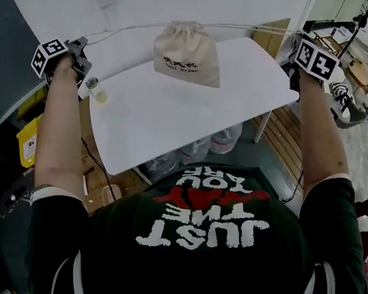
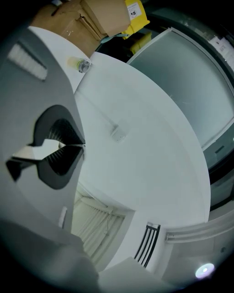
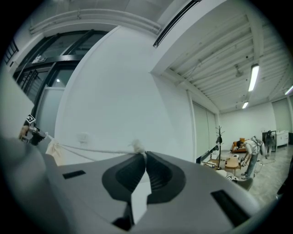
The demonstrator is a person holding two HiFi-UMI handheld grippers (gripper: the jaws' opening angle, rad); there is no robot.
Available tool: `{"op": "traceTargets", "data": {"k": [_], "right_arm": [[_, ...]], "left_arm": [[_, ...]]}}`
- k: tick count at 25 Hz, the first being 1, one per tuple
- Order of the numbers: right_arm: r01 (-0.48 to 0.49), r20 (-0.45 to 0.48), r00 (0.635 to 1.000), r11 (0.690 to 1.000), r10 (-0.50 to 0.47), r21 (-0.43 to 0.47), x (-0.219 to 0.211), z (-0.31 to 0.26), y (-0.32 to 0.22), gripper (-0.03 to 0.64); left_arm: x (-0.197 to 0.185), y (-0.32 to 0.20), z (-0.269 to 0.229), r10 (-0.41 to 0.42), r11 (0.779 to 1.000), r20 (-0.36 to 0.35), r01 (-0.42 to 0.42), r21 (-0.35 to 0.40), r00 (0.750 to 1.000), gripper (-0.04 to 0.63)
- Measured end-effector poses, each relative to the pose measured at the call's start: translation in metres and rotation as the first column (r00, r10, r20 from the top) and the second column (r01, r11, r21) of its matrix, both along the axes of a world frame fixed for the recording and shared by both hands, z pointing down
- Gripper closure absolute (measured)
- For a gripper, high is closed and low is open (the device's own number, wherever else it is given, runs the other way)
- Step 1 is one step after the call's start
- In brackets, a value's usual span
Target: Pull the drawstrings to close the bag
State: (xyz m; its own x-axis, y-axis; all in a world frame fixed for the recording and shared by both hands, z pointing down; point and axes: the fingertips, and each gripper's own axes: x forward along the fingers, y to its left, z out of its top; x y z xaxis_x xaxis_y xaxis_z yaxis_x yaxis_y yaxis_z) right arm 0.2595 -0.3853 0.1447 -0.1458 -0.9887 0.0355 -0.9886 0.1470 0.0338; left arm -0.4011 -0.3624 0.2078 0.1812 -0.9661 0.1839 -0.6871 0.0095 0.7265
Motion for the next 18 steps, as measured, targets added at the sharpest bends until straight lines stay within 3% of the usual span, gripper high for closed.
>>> {"op": "traceTargets", "data": {"k": [7,10,14,18], "right_arm": [[-0.008,0.068,0.998,1.0,0.01,-0.027,0.011,0.01,-0.007,0.606],[-0.009,0.099,0.995,0.999,0.013,-0.05,0.021,0.018,-0.009,0.606],[0.003,0.091,0.996,0.998,0.003,-0.064,0.019,0.024,-0.009,0.606],[0.01,0.047,0.999,0.998,-0.007,-0.059,0.012,0.02,-0.007,0.607]], "left_arm": [[-0.008,-0.004,0.002,-0.08,0.997,0.082,0.08,0.004,0.993,0.583],[-0.005,-0.008,0.007,-0.078,0.997,0.09,0.078,-0.004,0.993,0.583],[-0.006,-0.007,0.011,-0.07,0.997,0.102,0.069,0.015,0.992,0.583],[-0.001,-0.005,0.008,-0.073,0.996,0.163,0.063,0.064,0.984,0.583]]}}
